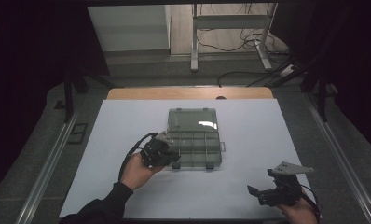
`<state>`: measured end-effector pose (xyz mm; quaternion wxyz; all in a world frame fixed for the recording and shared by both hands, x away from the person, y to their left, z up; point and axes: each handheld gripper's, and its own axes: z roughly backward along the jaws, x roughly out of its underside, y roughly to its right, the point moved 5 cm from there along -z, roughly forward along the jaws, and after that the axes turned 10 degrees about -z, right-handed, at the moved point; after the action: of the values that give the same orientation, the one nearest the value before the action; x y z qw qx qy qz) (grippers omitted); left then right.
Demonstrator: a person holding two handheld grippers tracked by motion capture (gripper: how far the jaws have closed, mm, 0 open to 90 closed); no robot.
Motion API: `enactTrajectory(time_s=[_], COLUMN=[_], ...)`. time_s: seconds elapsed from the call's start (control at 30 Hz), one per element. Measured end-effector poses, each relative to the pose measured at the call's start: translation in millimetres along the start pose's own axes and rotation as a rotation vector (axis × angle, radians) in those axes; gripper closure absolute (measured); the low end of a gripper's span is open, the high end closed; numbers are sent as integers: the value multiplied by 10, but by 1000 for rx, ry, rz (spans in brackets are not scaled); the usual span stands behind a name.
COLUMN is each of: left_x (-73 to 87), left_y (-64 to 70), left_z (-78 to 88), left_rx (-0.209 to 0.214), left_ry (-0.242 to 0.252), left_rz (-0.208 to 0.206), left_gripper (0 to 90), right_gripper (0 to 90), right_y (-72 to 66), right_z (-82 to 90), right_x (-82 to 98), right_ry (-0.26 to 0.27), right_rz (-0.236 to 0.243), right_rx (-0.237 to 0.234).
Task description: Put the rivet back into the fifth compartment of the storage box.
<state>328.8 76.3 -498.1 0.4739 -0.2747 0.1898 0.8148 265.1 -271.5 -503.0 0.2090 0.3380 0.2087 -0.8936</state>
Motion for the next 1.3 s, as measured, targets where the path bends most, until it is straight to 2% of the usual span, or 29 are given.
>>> enactTrajectory(time_s=[0.57, 0.8, 1.3], left_x=[51, 55, 93], left_y=[-174, -233, -369], left_z=[39, 31, -111], left_rx=[-35, -47, -52], left_ry=[25, 31, 39], left_rz=[41, 46, 72], left_gripper=[829, 828, 825], right_gripper=[0, 0, 0], right_y=[-7, -12, -13], right_z=[-7, -13, -25], right_x=[-2, -4, -5], right_ry=[-6, -11, -18], right_rz=[1, -2, 4], right_rx=[-2, -3, -2])
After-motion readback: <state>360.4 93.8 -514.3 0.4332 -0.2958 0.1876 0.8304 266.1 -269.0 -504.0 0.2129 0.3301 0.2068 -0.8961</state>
